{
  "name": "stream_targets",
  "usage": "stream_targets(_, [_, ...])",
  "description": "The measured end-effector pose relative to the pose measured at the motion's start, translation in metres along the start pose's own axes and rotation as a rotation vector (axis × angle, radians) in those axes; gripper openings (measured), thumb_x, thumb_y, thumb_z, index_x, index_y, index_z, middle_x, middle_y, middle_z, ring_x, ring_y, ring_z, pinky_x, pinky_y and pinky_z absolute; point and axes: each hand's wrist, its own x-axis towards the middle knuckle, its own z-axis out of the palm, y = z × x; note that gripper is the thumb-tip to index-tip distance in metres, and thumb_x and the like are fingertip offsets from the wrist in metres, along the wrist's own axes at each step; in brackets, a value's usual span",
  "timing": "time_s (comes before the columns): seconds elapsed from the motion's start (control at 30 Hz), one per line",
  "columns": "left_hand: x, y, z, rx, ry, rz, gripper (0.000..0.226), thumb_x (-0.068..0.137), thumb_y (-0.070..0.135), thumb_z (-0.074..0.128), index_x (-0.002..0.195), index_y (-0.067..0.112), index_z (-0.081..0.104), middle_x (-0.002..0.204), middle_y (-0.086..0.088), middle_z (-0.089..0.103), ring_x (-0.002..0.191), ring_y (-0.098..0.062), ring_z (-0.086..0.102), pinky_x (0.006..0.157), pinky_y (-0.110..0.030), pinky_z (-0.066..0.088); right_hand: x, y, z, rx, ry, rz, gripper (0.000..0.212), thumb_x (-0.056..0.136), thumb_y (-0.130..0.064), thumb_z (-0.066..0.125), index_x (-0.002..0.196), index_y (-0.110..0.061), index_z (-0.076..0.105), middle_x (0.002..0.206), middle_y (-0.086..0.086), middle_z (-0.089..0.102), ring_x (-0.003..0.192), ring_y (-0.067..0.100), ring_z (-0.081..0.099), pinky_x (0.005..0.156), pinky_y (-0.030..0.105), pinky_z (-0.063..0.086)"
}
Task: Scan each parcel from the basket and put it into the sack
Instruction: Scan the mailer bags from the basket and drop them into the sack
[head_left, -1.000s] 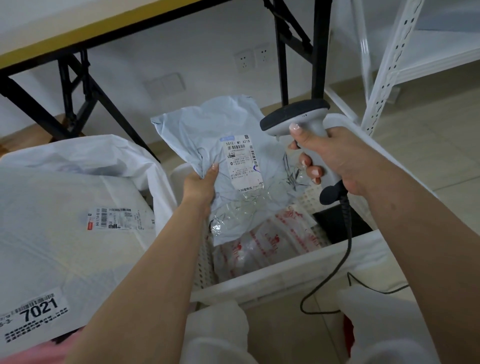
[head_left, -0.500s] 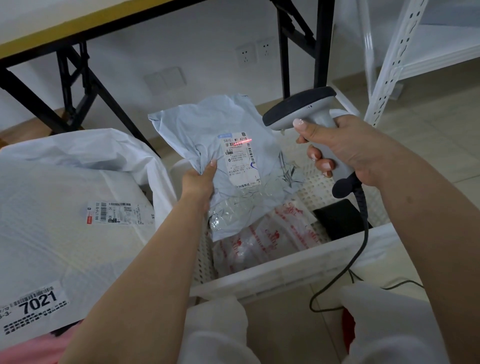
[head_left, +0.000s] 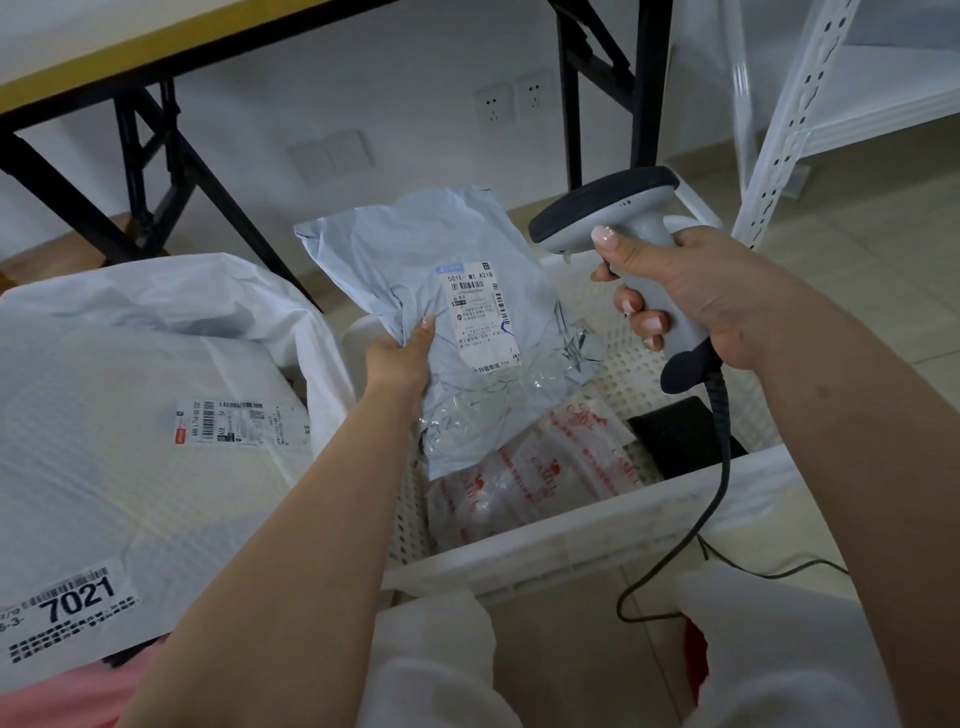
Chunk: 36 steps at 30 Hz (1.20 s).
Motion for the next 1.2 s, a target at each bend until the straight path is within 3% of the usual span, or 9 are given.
stream_targets(0.1, [-0.006, 0.005, 0.003, 0.008, -0.021, 0.005, 0.017, 0.091, 0.031, 0.068, 0.082, 0.017, 0.064, 0.085, -0.004, 0.070, 0.081, -0.025, 0.070, 0.079, -0.043, 0.059, 0.002, 0.001, 0.003, 0.015, 0.006, -0.006, 0.048, 0.081, -0.050, 0.070, 0.101, -0.007, 0.064, 0.058, 0.001, 0.054, 0.041, 0.012, 0.039, 0.043, 0.022, 0.040])
stream_targets(0.23, [-0.032, 0.022, 0.003, -0.039, -0.033, 0.034, 0.026, 0.094, 0.033, 0.065, 0.100, 0.008, 0.066, 0.078, -0.002, 0.066, 0.046, -0.005, 0.054, 0.047, -0.019, 0.045, -0.002, 0.007, 0.015, 0.053, 0.054, -0.044, 0.050, 0.082, -0.049, 0.070, 0.106, -0.006, 0.060, 0.057, 0.000, 0.053, 0.041, 0.012, 0.040, 0.043, 0.021, 0.040])
stream_targets(0.3, [-0.051, 0.038, -0.008, -0.103, -0.022, 0.082, 0.026, 0.095, 0.029, 0.063, 0.107, 0.006, 0.064, 0.085, -0.005, 0.069, 0.058, -0.009, 0.062, 0.053, -0.022, 0.052, -0.008, 0.007, 0.028, 0.066, 0.086, -0.062, 0.050, 0.083, -0.049, 0.070, 0.107, -0.007, 0.059, 0.058, 0.000, 0.052, 0.042, 0.012, 0.041, 0.043, 0.023, 0.040])
stream_targets(0.4, [-0.069, 0.068, -0.047, -0.123, 0.036, 0.168, 0.031, 0.096, 0.023, 0.062, 0.119, 0.003, 0.060, 0.117, -0.025, 0.066, 0.095, -0.040, 0.065, 0.076, -0.047, 0.056, -0.021, 0.003, 0.056, 0.101, 0.131, -0.059, 0.043, 0.086, -0.046, 0.069, 0.100, -0.007, 0.059, 0.061, 0.003, 0.051, 0.042, 0.013, 0.040, 0.045, 0.025, 0.038])
stream_targets(0.47, [-0.076, 0.091, -0.091, -0.105, 0.092, 0.260, 0.036, 0.096, 0.018, 0.063, 0.126, 0.000, 0.056, 0.115, -0.029, 0.065, 0.089, -0.044, 0.066, 0.056, -0.032, 0.058, -0.032, -0.002, 0.079, 0.142, 0.146, -0.021, 0.037, 0.087, -0.043, 0.069, 0.097, -0.009, 0.058, 0.062, 0.003, 0.050, 0.040, 0.012, 0.040, 0.044, 0.023, 0.038])
stream_targets(0.63, [-0.098, 0.156, -0.221, 0.163, 0.293, 0.295, 0.039, 0.090, 0.019, 0.068, 0.123, 0.004, 0.052, 0.100, -0.013, 0.065, 0.062, -0.017, 0.059, 0.041, -0.018, 0.045, -0.057, -0.021, 0.124, 0.180, 0.072, 0.011, 0.030, 0.088, -0.037, 0.070, 0.090, -0.012, 0.054, 0.061, 0.004, 0.049, 0.038, 0.011, 0.040, 0.042, 0.021, 0.037])
stream_targets(0.83, [-0.116, 0.183, -0.299, 0.628, 0.192, 0.046, 0.061, 0.086, 0.015, 0.071, 0.136, 0.009, 0.038, 0.108, -0.013, 0.060, 0.085, -0.028, 0.064, 0.069, -0.039, 0.058, -0.067, -0.026, 0.156, 0.159, -0.030, -0.027, 0.029, 0.089, -0.033, 0.069, 0.094, -0.008, 0.055, 0.059, 0.006, 0.047, 0.040, 0.015, 0.038, 0.044, 0.025, 0.035])
stream_targets(1.0, [-0.103, 0.146, -0.278, 0.868, 0.055, 0.065, 0.107, 0.087, 0.014, 0.072, 0.156, 0.026, -0.009, 0.158, -0.012, 0.027, 0.130, -0.035, 0.046, 0.093, -0.040, 0.044, -0.071, -0.021, 0.168, 0.124, -0.043, 0.009, 0.029, 0.091, -0.033, 0.068, 0.089, -0.008, 0.055, 0.062, 0.006, 0.048, 0.045, 0.016, 0.038, 0.048, 0.028, 0.035])
stream_targets(1.2, [-0.087, 0.115, -0.256, 0.991, 0.247, 0.153, 0.103, 0.084, 0.019, 0.074, 0.156, 0.018, 0.000, 0.140, -0.025, 0.039, 0.123, -0.044, 0.047, 0.099, -0.046, 0.040, -0.068, -0.018, 0.163, 0.114, -0.033, 0.039, 0.029, 0.089, -0.035, 0.069, 0.089, -0.009, 0.054, 0.063, 0.006, 0.050, 0.046, 0.016, 0.039, 0.048, 0.027, 0.036])
